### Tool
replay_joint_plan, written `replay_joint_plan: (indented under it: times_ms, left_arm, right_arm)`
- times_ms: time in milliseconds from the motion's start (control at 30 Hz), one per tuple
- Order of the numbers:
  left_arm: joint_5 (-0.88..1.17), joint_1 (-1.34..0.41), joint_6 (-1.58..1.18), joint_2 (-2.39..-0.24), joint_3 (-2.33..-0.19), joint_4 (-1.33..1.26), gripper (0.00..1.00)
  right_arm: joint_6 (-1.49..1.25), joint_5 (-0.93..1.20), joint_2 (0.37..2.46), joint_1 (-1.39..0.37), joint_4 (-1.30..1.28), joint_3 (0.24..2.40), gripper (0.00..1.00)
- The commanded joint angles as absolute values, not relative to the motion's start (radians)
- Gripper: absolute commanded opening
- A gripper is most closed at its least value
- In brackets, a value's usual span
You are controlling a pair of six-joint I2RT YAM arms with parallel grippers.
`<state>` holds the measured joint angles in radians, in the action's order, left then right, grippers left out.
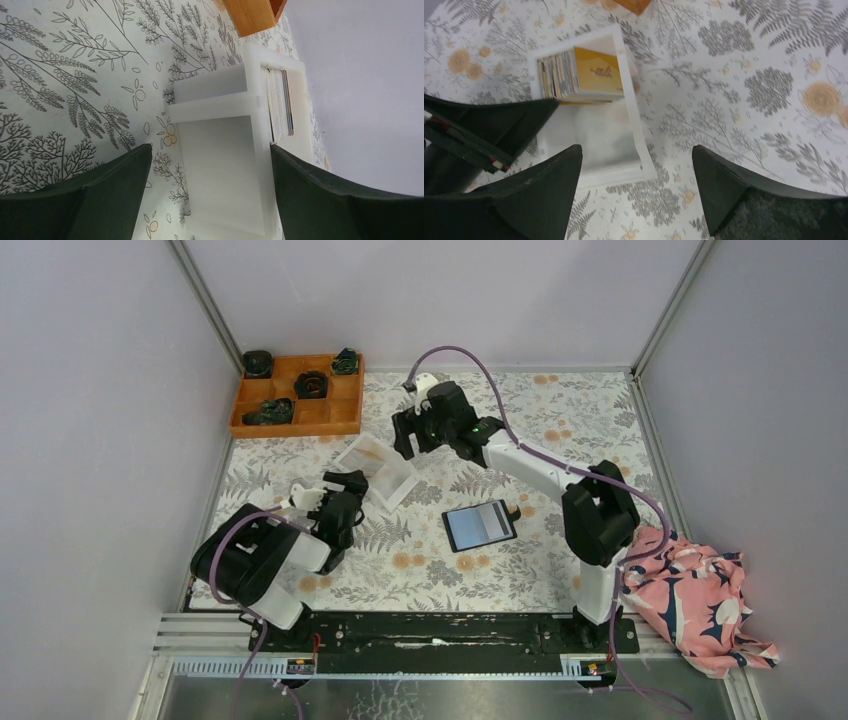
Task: Put the credit cards into the card holder
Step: Adjust the storage box at the center of the board.
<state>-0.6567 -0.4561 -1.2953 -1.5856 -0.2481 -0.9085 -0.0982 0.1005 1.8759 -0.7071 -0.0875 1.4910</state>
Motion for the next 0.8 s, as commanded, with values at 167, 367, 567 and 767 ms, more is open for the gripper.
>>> replay_joint_plan:
  times_ms: [167, 367, 567, 767]
  left_arm:
    - [-0.723, -0.448, -1.335, -1.473, -0.259, -0.696, 0.91]
    - [-0.732, -0.448, -1.345, -1.427, -0.267, -0.642, 0.91]
    - [-0.732, -0.448, -1.348, -1.397, -0.255, -0.671, 0.90]
    - [-0.741, -0.447, -1.317, -1.356, -0.230, -0.733, 0.90]
  right_arm:
    - [-0.122, 0.263, 2.038, -0.717, -0.071, 1.701, 0.85]
    - [-0.120, 0.300, 2.119, -0.743, -0.099, 1.804, 0.80]
    - [-0.121, 0.316, 2.169, -0.765, -0.091, 1.842, 0.77]
    - [-0.128, 0.343, 2.223, -0.781, -0.103, 1.907, 0.73]
